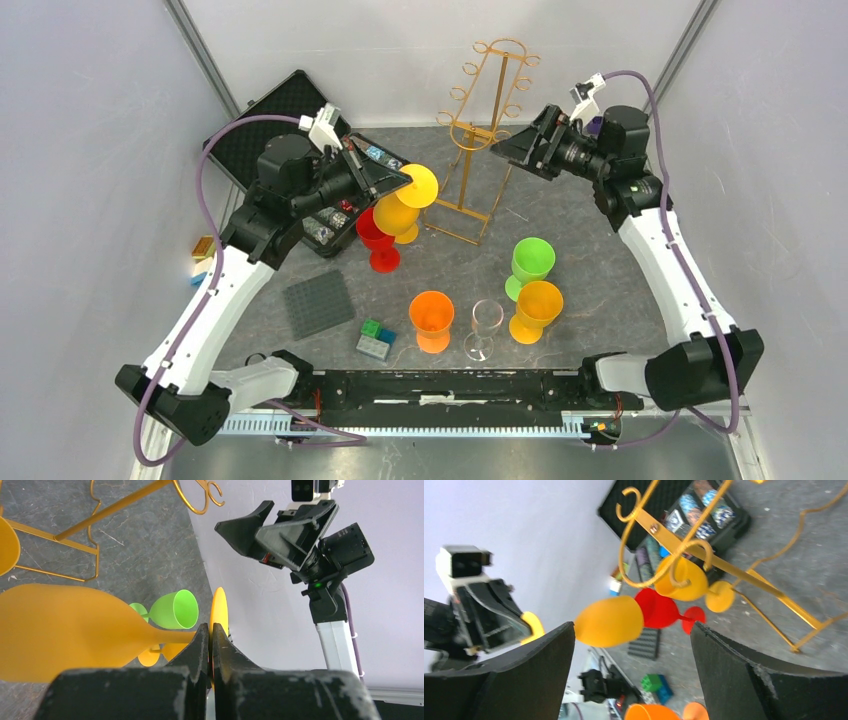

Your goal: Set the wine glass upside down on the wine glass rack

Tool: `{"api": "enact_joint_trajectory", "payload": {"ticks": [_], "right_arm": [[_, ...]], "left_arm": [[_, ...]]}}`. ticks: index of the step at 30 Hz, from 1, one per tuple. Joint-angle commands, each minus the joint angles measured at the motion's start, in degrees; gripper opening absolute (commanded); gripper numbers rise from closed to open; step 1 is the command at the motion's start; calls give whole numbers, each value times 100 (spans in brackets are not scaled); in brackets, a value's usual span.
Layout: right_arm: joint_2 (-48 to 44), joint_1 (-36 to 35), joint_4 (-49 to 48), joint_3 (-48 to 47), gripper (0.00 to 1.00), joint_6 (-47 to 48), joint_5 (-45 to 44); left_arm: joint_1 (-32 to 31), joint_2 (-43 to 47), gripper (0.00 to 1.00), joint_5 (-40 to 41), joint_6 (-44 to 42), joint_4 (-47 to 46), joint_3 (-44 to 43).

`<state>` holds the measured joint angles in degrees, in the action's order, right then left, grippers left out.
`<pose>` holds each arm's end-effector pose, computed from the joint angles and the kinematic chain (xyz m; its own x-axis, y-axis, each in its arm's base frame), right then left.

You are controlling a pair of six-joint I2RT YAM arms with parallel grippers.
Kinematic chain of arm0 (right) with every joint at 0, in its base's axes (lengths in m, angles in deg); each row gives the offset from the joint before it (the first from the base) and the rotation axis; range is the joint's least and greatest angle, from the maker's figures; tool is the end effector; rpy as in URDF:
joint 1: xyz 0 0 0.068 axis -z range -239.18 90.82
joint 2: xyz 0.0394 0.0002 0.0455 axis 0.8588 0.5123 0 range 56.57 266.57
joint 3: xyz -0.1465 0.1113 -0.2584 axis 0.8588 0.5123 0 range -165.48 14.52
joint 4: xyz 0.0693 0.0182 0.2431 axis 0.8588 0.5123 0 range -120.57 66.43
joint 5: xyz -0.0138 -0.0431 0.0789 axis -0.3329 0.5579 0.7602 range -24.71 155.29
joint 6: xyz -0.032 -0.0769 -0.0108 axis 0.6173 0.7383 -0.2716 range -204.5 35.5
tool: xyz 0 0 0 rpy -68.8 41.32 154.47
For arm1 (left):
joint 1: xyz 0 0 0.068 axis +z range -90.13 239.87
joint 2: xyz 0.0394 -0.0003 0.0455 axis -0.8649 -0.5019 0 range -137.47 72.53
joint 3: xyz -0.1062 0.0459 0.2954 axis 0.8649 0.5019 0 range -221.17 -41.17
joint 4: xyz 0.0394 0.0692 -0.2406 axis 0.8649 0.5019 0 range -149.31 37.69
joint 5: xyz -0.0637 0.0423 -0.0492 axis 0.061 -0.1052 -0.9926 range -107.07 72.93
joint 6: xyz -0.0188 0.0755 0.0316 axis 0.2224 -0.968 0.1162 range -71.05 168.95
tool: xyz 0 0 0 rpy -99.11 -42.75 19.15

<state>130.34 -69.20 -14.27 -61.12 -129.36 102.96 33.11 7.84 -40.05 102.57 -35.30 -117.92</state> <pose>0.2837 0.0958 0.4456 -0.6821 0.4465 -0.5791 -0.3377 0.5100 0.7911 0.2059 -0.1359 0.4722 -0.7181 -0.4680 -0.5151 0.2992 0.4607 -0.8356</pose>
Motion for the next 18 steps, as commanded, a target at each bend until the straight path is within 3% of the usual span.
{"api": "enact_joint_trajectory", "payload": {"ticks": [1, 10, 18], "right_arm": [[256, 18, -1580, -31, 88, -1373, 520], [878, 17, -2968, 336, 68, -2476, 400], [1421, -7, -2830, 58, 48, -2398, 508]], "left_arm": [[39, 247, 2, 74, -99, -146, 83], [53, 303, 2, 75, -45, -222, 239], [75, 309, 2, 39, -71, -186, 258]]}}
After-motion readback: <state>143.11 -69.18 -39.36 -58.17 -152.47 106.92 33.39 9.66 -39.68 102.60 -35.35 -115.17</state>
